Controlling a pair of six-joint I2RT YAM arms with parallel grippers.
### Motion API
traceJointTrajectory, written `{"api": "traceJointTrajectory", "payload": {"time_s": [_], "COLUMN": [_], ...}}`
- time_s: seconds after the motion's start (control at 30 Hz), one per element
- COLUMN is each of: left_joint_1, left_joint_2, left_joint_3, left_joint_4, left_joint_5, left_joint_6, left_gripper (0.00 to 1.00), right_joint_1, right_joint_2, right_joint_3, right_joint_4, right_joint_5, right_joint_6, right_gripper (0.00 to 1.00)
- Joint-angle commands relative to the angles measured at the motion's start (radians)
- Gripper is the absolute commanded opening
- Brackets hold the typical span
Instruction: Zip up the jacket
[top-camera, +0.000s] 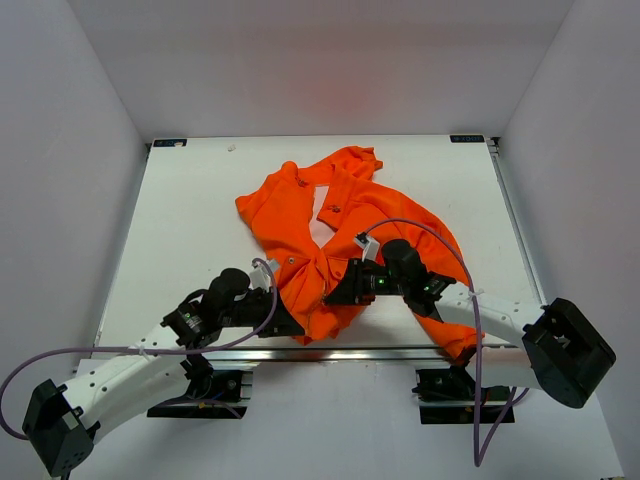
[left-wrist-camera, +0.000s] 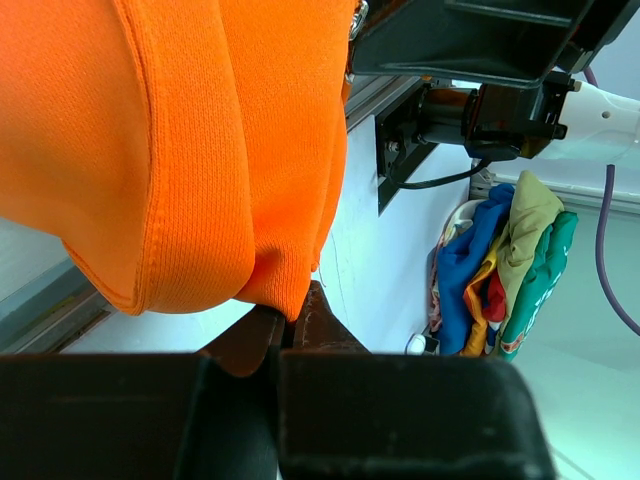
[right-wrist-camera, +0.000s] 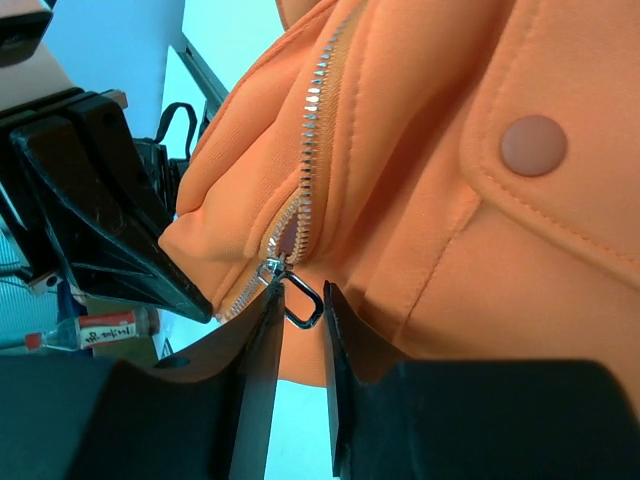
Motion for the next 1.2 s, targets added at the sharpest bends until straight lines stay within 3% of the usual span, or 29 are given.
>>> {"api": "traceJointTrajectory", "payload": {"time_s": [0.0,0.3,0.4,1.17], "left_joint_1": [-0.002,-0.001,-0.001,-0.002], "left_joint_2": [0.001,0.009,0.005,0.019], "left_joint_3": [0.04,0.039,0.042,0.063], "left_joint_4": [0.023,0.043,0.038,0.049], "left_joint_5": [-0.009,0.011,0.013,0.042], "left_joint_6": [0.016,0.023,0.026,0.036], "left_gripper": [0.0,0.0,0.0,0.0], "right_joint_1": [0.004,0.004,0.006,0.01], "right_joint_2": [-0.012,0.078,0.091,0.164], "right_joint_3": [-0.001,0.049,0.059,0.074], "right_joint_4": [0.05,0.086,0.08,0.201], "right_joint_5": [-0.037,-0.222,-0.21,-0.233], "right_joint_6": [-0.047,-0.231,-0.288,-0.328], "right_gripper": [0.28,0.31,0.36,0.39]}}
